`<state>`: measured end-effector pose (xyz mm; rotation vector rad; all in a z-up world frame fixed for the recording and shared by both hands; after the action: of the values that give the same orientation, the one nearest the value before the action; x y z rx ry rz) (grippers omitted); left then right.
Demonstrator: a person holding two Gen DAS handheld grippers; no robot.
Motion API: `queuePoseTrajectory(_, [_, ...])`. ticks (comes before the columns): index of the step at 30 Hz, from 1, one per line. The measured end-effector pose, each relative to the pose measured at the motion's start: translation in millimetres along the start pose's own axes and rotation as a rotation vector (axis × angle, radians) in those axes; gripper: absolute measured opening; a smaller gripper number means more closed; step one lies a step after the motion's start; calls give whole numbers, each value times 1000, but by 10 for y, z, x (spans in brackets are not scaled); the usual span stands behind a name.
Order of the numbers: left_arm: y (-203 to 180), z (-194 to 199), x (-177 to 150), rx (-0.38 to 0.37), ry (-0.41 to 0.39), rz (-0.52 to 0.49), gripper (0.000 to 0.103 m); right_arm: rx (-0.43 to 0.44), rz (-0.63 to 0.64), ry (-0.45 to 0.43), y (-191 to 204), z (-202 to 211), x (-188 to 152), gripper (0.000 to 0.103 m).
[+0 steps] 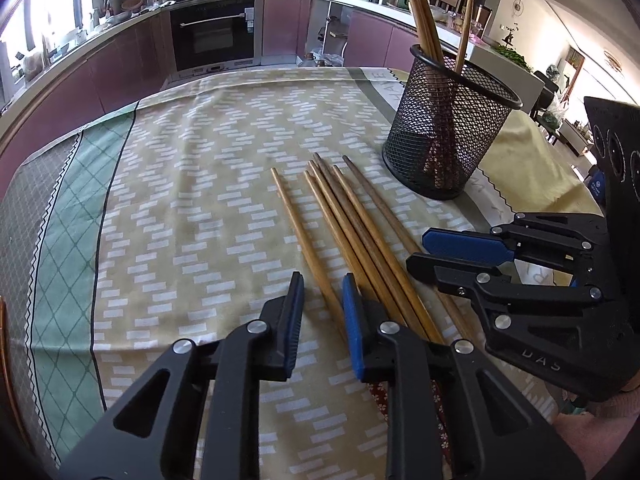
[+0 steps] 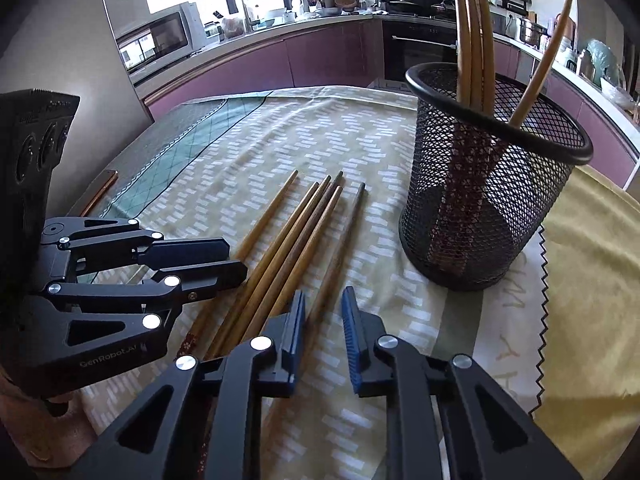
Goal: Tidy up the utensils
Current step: 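Reach the left gripper to a chopstick and close while the right gripper grasps another, then lift the left gripper's chopstick upright toward the cup while the right gripper carries its own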
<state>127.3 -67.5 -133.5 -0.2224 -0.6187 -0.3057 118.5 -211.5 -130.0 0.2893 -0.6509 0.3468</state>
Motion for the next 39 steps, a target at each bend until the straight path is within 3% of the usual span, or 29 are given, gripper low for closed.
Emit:
queuePoseTrajectory(6, [55,14,-7,-16,-4,52,9,31,-57,-10,-60,25,-12,7])
queuePoseTrajectory(20, [22,268,-6,-44,-55,54,8,108,-68,-76,-76,310,-7,6])
queuePoseTrajectory(28, [-47,514,79,-101,-99,40,8,157,-69,-120,-91,505,29,6])
queuePoseTrajectory(39, [-93,880,203,-192,-168,36,8,161,-75,-188,-137,742,96,6])
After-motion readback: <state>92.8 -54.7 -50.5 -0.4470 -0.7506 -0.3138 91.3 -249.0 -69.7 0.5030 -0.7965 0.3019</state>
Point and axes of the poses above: each gripper's, at about its wrist camera, not at the fingertips, and z roughly against the way its jaws point, y to its left, x to its top, the point moved 2 cm from there along -z, roughly the way its jaws point, and after that the axes turned 2 degrees about -y, right-handed, at the moved point
